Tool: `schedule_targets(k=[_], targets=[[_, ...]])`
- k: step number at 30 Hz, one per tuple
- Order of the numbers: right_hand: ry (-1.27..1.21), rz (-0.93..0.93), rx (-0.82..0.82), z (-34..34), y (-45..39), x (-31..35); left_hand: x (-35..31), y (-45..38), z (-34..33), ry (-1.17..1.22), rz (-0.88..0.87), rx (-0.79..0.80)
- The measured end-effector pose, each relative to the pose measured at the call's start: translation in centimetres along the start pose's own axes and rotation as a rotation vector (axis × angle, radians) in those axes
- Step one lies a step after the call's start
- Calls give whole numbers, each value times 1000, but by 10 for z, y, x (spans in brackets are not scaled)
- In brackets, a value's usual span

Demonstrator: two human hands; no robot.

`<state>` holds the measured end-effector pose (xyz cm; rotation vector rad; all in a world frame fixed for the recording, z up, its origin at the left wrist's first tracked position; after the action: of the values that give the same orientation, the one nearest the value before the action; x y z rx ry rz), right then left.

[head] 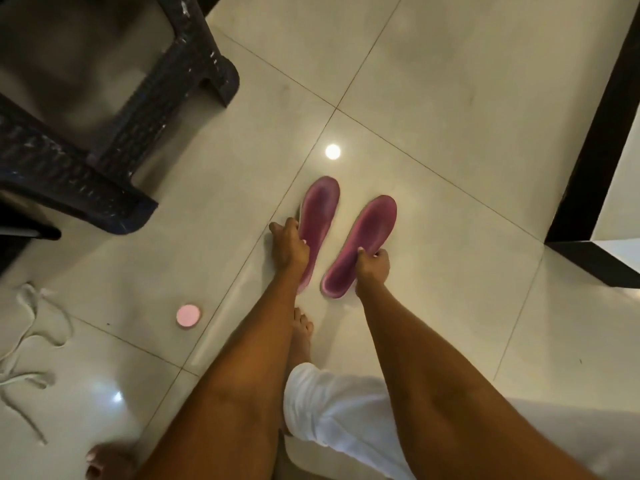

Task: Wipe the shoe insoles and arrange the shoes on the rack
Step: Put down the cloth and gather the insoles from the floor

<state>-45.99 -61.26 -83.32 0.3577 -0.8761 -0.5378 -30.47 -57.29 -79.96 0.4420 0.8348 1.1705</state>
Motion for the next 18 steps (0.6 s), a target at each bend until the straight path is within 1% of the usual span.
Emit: schedule_targets(k=[2, 5, 7, 9, 13, 18], targets=[[-36, 37, 41, 11, 21, 26, -2, 6, 12, 85, 33, 20], [-117, 48, 152, 23, 52, 54, -1, 24, 39, 227, 83, 85], [-170, 61, 203, 29, 73, 71, 4, 40, 61, 323, 126, 93], [-203, 101, 303, 39, 104, 97, 15, 62, 90, 428, 167, 90], [-170, 175, 492, 55, 175, 153, 40, 113, 161, 600, 206, 44], [-168, 334, 658, 66, 279, 210, 83, 184, 258, 788, 144, -88]])
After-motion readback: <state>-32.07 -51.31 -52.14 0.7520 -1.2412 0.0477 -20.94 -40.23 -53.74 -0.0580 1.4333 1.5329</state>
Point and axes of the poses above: each hand's wrist, its own y-axis away from the middle knuckle, its own z-axis out of the back of the hand, x = y × z, the point moved 2 cm from there along -y, towards the middle knuckle, and after that the axes turned 14 degrees about z, right-handed, at the moved point
